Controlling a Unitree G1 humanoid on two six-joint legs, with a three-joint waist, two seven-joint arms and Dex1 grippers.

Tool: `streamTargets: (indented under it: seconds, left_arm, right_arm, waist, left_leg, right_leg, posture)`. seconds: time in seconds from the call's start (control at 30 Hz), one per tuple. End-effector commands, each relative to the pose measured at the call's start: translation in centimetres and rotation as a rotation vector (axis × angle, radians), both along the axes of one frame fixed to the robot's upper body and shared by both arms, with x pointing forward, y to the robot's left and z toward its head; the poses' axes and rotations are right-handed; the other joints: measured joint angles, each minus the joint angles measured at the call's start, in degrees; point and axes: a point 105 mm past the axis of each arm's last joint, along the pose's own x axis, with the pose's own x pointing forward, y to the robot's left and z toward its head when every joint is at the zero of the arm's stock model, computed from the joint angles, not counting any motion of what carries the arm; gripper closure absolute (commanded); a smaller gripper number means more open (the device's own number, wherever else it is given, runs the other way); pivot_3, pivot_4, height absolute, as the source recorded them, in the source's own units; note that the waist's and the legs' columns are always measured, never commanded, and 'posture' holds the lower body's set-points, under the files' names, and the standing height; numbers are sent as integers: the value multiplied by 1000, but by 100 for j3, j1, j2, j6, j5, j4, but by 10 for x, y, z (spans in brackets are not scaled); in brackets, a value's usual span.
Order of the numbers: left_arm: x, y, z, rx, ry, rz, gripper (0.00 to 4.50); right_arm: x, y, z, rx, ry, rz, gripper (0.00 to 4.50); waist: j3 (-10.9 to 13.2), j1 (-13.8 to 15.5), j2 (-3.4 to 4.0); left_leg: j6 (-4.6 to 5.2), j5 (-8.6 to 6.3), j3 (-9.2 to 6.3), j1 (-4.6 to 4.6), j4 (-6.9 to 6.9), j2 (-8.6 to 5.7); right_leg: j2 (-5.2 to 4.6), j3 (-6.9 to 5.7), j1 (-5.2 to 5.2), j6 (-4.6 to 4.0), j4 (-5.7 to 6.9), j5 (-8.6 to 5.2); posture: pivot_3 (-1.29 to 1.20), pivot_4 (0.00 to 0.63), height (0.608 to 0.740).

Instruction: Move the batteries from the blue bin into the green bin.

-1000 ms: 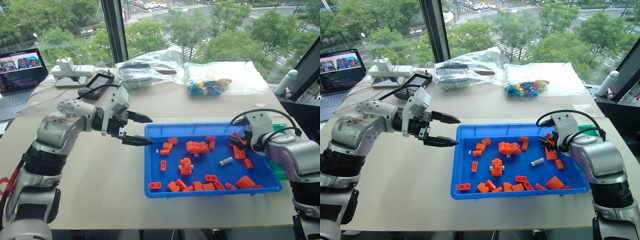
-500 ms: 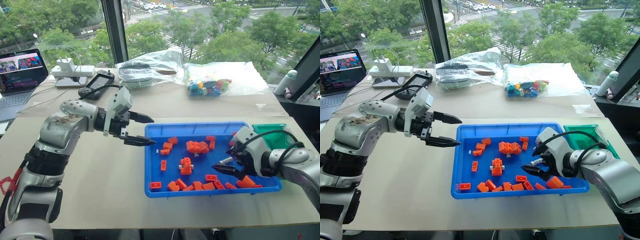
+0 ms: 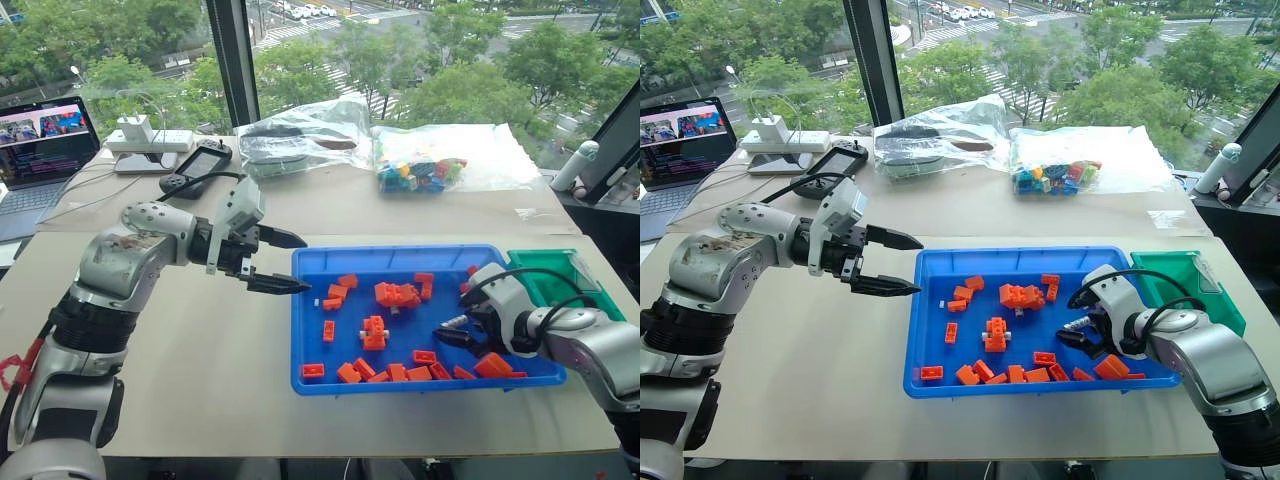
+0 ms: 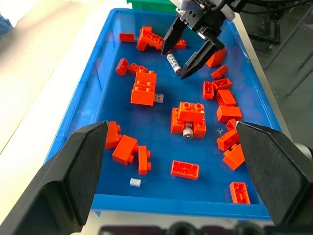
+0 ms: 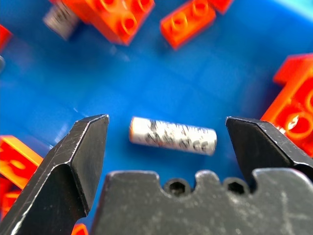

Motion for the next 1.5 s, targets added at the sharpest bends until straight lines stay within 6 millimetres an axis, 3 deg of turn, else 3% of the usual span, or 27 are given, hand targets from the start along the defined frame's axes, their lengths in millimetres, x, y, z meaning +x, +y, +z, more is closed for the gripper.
streamTargets:
  seconds: [0.03, 0.17, 0.2, 0.23, 0.37, 0.53, 0.63, 0.73, 0.83, 0.93, 1.03, 1.17, 1.33, 1.5]
  left_arm:
    - [-3, 1, 10, -2, -49, -8, 0]
    - [-2, 1, 10, -2, -51, -6, 0]
    - [-2, 1, 10, -1, -52, -6, 0]
    - [-2, 1, 10, -1, -52, -6, 0]
    - [-1, 1, 10, -1, -53, -6, 0]
    - [-2, 1, 9, -2, -50, -9, 0]
    - [-2, -1, 12, -18, -41, -19, 0]
    - [-3, -4, 19, -50, -38, -34, 0]
    - [-6, -8, 23, -83, -25, -55, 0]
    - [-7, -12, 25, -97, -19, -77, 0]
    - [-6, -14, 25, -101, -20, -87, 0]
    - [-5, -17, 26, -104, -22, -95, 0]
    - [-4, -18, 27, -104, -25, -92, 0]
    - [-4, -15, 26, -101, -26, -79, 0]
  right_arm:
    - [-1, -7, 0, -29, -14, -18, 51]
    - [2, -5, -1, -6, -29, -36, 51]
    - [3, -5, -1, -7, -30, -40, 561]
    - [3, -6, -1, -7, -30, -45, 659]
    - [3, -5, 0, -9, -36, -50, 1994]
    - [5, -1, 30, -9, -108, -9, 2005]
    - [10, 1, 95, 76, -267, 14, 2005]
    - [5, -41, 151, 53, -395, -164, 2005]
    - [-6, -79, 174, 10, -447, -323, 2005]
    - [-17, -117, 170, -102, -430, -475, 2005]
    - [-23, -137, 153, -123, -392, -543, 2005]
    - [-23, -138, 116, -39, -321, -564, 2005]
    - [-22, -141, 90, -18, -274, -596, 2005]
    - [-21, -147, 92, -62, -300, -610, 172]
  waist:
    - [0, -4, 0]
    - [0, -3, 0]
    - [0, -3, 0]
    - [0, -3, 0]
    - [0, 2, 0]
    - [0, 0, 0]
    - [6, -28, 9]
    - [20, 5, 31]
    - [19, 106, 31]
    - [18, 129, 29]
    - [18, 119, 31]
    - [17, 11, 33]
    - [17, -20, 43]
    - [17, 2, 43]
  left_leg:
    - [0, 0, 0, 0, 0, 1]
    - [0, 0, 0, 1, 0, 1]
    - [0, 0, 0, 1, 0, 1]
    - [0, 0, -1, 1, 0, 1]
    - [0, 0, 0, 1, 0, 0]
    - [0, 0, -1, 1, 0, 0]
    - [0, 0, 0, 0, 0, 1]
    - [0, 0, -2, 0, 0, 0]
    - [1, -1, 5, -3, -3, -3]
    - [5, -3, 13, -9, -5, -3]
    - [4, -3, 20, -17, -2, -4]
    - [3, -1, 24, -13, -1, -1]
    - [1, 1, 22, -7, -2, -4]
    - [0, 1, 22, -7, -1, -4]
  right_leg:
    - [1, 0, 0, 0, 0, 0]
    - [1, 0, 2, 0, 0, 0]
    - [1, 0, 2, 0, -1, 0]
    - [1, 0, 2, 0, 0, 0]
    - [1, 0, 2, 0, 0, 0]
    - [0, 0, 1, 0, 0, 0]
    - [0, 1, -1, 0, 0, 0]
    - [0, 3, -2, 0, 3, 0]
    - [-1, -10, 4, 0, -1, 0]
    - [-1, -14, 12, 0, 1, 0]
    - [-1, -11, 9, 0, 0, 0]
    - [4, 1, 0, 0, -4, 0]
    - [4, 4, 1, 0, -1, 0]
    - [4, 3, 2, 0, -1, 0]
  posture:
    - [0, 150, 732]
    - [0, 150, 732]
    - [0, 150, 732]
    - [0, 150, 732]
    - [0, 150, 732]
    - [0, 150, 732]
    - [0, 150, 732]
    - [0, 150, 732]
    - [0, 150, 732]
    - [0, 150, 732]
    - [0, 150, 732]
    - [0, 150, 732]
    - [0, 150, 732]
    - [0, 150, 732]
